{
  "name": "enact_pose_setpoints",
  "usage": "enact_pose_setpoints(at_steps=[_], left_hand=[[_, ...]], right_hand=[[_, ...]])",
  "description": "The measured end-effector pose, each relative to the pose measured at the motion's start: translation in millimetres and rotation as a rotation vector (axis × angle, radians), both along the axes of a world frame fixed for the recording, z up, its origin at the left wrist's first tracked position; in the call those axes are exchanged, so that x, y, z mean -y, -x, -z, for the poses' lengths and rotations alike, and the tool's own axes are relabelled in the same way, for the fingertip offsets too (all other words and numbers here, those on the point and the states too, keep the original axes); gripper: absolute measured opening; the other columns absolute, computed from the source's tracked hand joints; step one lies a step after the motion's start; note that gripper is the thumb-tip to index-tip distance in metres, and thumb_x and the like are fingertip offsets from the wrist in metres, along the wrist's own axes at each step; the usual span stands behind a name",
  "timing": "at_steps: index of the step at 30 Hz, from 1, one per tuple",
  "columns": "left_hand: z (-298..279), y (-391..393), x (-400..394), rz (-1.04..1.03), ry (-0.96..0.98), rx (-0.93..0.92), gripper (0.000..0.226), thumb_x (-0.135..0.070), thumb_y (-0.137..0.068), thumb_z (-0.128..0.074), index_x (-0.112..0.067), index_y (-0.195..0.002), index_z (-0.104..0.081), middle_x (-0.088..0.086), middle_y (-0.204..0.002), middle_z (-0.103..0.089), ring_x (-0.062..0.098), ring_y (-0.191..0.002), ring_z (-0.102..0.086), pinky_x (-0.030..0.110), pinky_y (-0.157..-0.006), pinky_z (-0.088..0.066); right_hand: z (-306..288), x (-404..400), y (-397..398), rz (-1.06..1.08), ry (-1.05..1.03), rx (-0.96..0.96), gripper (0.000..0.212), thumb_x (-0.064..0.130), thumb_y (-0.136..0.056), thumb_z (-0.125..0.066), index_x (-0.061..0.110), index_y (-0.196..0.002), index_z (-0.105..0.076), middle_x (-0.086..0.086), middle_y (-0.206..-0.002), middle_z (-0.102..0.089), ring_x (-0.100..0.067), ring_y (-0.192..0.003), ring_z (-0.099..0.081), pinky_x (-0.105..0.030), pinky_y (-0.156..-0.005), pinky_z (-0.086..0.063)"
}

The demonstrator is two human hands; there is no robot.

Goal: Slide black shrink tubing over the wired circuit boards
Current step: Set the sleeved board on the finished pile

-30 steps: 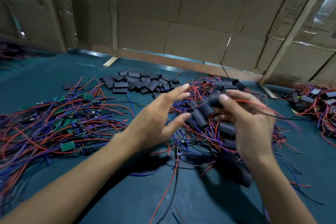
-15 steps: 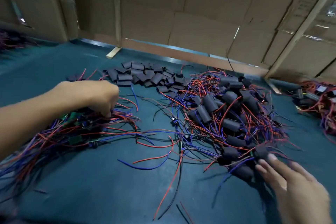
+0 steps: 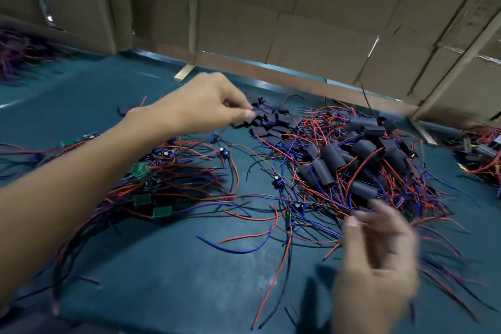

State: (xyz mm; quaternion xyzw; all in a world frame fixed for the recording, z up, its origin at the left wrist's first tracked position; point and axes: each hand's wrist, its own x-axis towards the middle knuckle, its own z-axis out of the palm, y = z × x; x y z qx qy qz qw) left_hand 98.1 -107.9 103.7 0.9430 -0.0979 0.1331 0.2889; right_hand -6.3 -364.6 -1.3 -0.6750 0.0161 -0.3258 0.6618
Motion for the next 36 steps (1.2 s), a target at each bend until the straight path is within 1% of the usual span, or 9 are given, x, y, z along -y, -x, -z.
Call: enact_pose_setpoints(at_steps=[5,11,15,17,20,22,25,30,36], left_hand=[[-24,5,31,0.14,0.533,0.011,0.015,-0.018,-0.094,-0.071,-0.004,-0.095,-0.076,0.01,-0.077,-0.074,0.026,-0.063,-0.068,0.04,-0.06,-0.059],[-18,1,62,0.355,0.892,-0.276,0.018,-0.008,-0.087,-0.072,0.007,-0.096,-0.068,0.016,-0.078,-0.071,0.024,-0.07,-0.073,0.036,-0.07,-0.064],[-5,-14,61,0.435,0.994,-0.335,0.022,-0.018,-0.081,-0.075,0.0,-0.093,-0.071,0.017,-0.084,-0.073,0.024,-0.077,-0.074,0.03,-0.065,-0.06],[1,-31,48,0.438,0.907,-0.324,0.031,-0.031,-0.087,-0.072,-0.004,-0.099,-0.073,0.017,-0.095,-0.075,0.024,-0.086,-0.075,0.027,-0.065,-0.058],[20,-67,18,0.191,0.474,-0.152,0.036,-0.047,-0.098,-0.058,-0.017,-0.103,-0.076,0.002,-0.093,-0.078,0.012,-0.085,-0.074,0.024,-0.071,-0.054],[38,-89,1,0.007,0.114,-0.046,0.031,-0.046,-0.097,-0.061,-0.021,-0.105,-0.076,-0.005,-0.092,-0.076,0.009,-0.087,-0.069,0.024,-0.076,-0.049],[68,-112,-3,0.02,-0.188,-0.152,0.037,-0.042,-0.094,-0.066,-0.016,-0.12,-0.069,0.004,-0.111,-0.072,0.021,-0.105,-0.066,0.03,-0.088,-0.05],[88,-129,14,-0.041,-0.418,-0.169,0.048,-0.05,-0.091,-0.067,-0.011,-0.118,-0.06,0.012,-0.113,-0.061,0.031,-0.107,-0.055,0.038,-0.086,-0.046],[89,-130,27,-0.104,-0.436,-0.213,0.038,-0.042,-0.091,-0.07,-0.008,-0.105,-0.062,0.015,-0.098,-0.062,0.033,-0.082,-0.058,0.035,-0.068,-0.043]], right_hand=[[2,-37,19,-0.041,0.262,0.105,0.022,0.014,-0.089,-0.067,0.025,-0.106,-0.076,0.006,-0.097,-0.076,-0.011,-0.086,-0.071,-0.023,-0.081,-0.052],[-42,-37,-24,-0.252,0.134,-0.024,0.04,0.043,-0.088,-0.071,0.024,-0.123,-0.071,0.009,-0.113,-0.075,-0.01,-0.108,-0.071,-0.028,-0.093,-0.054],[-64,-35,-58,-0.511,-0.002,-0.199,0.012,0.021,-0.094,-0.072,0.016,-0.102,-0.078,0.001,-0.083,-0.077,-0.012,-0.077,-0.071,-0.028,-0.077,-0.059],[-67,-35,-68,-0.59,-0.024,-0.26,0.015,0.017,-0.094,-0.069,0.011,-0.083,-0.076,-0.004,-0.072,-0.071,-0.017,-0.067,-0.066,-0.032,-0.067,-0.058],[-72,-23,-75,-0.777,-0.225,-0.44,0.019,0.022,-0.084,-0.068,0.01,-0.073,-0.076,-0.015,-0.076,-0.069,-0.023,-0.068,-0.067,-0.032,-0.06,-0.059],[-75,-11,-79,-0.778,-0.287,-0.496,0.02,0.022,-0.081,-0.067,0.006,-0.076,-0.078,-0.019,-0.081,-0.071,-0.024,-0.067,-0.069,-0.03,-0.052,-0.057],[-84,3,-88,-0.743,-0.339,-0.483,0.029,0.021,-0.081,-0.063,0.0,-0.096,-0.075,-0.016,-0.084,-0.072,-0.019,-0.061,-0.064,-0.022,-0.041,-0.043],[-98,22,-102,-0.672,-0.134,-0.408,0.032,0.034,-0.09,-0.061,0.01,-0.102,-0.078,0.001,-0.068,-0.053,-0.01,-0.048,-0.039,-0.017,-0.036,-0.02],[-83,40,-88,-0.435,0.345,-0.099,0.023,0.042,-0.095,-0.063,0.024,-0.092,-0.077,0.008,-0.057,-0.047,-0.008,-0.054,-0.039,-0.019,-0.05,-0.032]])
